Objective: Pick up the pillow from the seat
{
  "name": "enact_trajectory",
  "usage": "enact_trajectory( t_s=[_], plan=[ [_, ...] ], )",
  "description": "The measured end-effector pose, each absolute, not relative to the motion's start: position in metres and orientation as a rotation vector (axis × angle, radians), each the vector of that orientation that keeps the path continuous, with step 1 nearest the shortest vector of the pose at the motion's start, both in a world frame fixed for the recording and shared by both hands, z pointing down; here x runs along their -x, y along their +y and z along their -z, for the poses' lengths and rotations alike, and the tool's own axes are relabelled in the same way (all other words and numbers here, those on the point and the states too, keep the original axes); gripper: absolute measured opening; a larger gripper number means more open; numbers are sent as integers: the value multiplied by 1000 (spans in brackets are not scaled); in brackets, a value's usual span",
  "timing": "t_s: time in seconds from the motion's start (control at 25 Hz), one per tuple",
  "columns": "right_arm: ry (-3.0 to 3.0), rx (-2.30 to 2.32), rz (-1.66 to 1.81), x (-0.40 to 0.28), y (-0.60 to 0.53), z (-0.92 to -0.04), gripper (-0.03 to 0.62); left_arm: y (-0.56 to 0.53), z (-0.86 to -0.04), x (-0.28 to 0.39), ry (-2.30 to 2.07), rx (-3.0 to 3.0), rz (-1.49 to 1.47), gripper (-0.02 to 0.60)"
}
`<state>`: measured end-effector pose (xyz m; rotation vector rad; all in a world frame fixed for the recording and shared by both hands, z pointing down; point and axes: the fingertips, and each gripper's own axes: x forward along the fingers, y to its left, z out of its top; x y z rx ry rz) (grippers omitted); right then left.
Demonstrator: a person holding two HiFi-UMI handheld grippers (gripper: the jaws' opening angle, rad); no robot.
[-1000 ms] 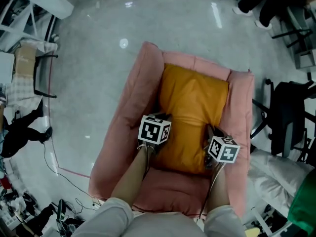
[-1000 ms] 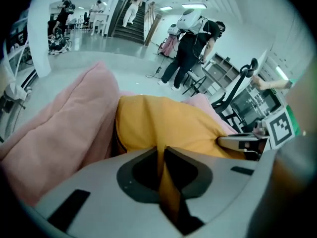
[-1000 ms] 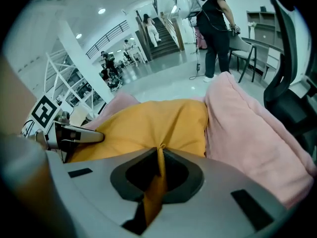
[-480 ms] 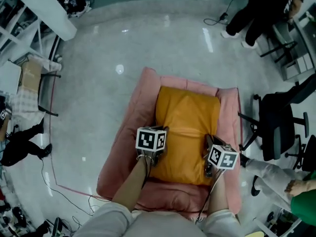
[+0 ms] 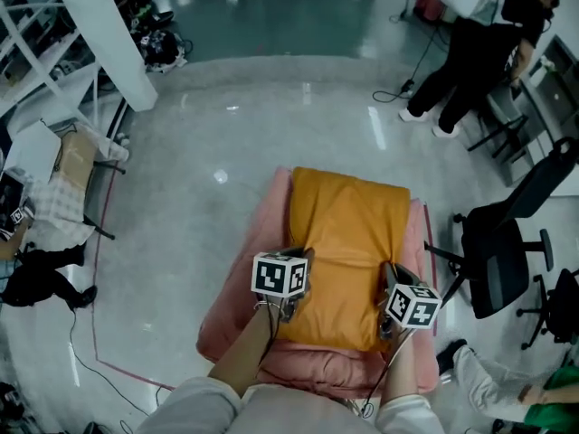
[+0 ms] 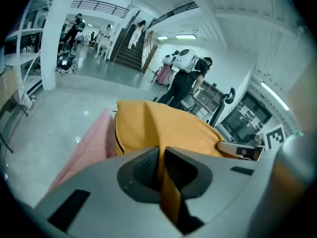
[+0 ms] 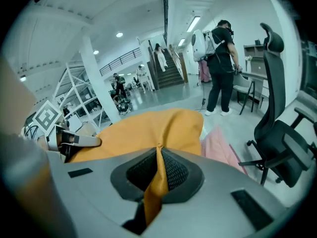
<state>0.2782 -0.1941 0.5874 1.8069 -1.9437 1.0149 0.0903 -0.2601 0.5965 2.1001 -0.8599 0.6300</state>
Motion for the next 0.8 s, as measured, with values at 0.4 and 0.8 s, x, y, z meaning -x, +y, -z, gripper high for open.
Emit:
enact_trajectory(
  t_s=[0.4, 0.8],
  plan=[
    [-2139, -1816, -785, -219, -212, -485, 35, -265, -486, -22, -1012, -2211, -441, 37],
    [-2288, -1837, -556, -156, -196, -392, 35, -240, -392, 46, -1096, -2319, -220, 37]
  ],
)
